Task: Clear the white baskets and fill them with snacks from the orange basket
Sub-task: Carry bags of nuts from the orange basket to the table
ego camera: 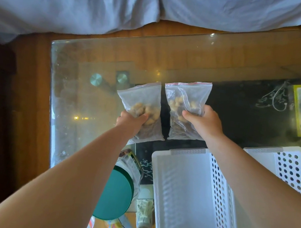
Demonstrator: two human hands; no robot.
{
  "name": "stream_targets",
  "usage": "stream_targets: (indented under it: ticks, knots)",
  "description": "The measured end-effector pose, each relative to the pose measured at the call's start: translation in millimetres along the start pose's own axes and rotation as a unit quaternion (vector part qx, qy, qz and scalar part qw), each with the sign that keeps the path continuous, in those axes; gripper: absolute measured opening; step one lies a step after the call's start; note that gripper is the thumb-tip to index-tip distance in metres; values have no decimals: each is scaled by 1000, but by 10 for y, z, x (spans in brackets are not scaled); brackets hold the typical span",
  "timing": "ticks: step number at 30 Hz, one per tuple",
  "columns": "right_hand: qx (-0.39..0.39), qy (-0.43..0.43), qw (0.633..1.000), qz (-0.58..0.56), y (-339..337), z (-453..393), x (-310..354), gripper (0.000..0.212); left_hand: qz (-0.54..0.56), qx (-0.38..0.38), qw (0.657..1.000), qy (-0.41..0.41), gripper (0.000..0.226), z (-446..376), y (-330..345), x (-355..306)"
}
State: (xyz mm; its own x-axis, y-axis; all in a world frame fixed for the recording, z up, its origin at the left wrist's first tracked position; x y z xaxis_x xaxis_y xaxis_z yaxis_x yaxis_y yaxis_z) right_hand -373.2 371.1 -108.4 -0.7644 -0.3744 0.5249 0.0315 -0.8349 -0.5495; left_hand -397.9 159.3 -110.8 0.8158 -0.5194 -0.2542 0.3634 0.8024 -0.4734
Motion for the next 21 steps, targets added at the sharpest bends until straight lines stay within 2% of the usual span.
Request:
stream_targets:
  ticks: [6, 12, 17, 21]
  knots:
    - [33, 8, 999, -22, -106, 170, 28, 66, 39, 16, 999, 10, 77, 177, -94, 8]
    - [37, 4, 999, -34, -442, 651, 268, 71, 99, 34, 992, 68, 61, 774, -471, -81]
    - [48, 3, 997, -65, -789, 1475, 464, 62, 204, 57, 974, 85, 33, 1552, -872, -16]
    - [72, 15, 993, -93, -1001, 2274, 450, 39, 239, 101, 959, 116, 19, 2276, -1030, 162]
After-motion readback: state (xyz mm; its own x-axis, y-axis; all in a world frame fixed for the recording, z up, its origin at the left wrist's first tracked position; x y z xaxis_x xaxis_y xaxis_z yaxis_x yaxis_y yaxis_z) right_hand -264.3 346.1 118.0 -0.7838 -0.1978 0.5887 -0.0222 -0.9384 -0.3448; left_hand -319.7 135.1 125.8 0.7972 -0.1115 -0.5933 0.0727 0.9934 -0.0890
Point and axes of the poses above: each hand's wrist, its own z-axis away from the middle knuckle, its own y-axis out of the palm, x = y × z, the point moved 3 cm from there along -z, towards the middle knuckle, and after that the axes turned 3 degrees about -x, right-handed, at the moved point
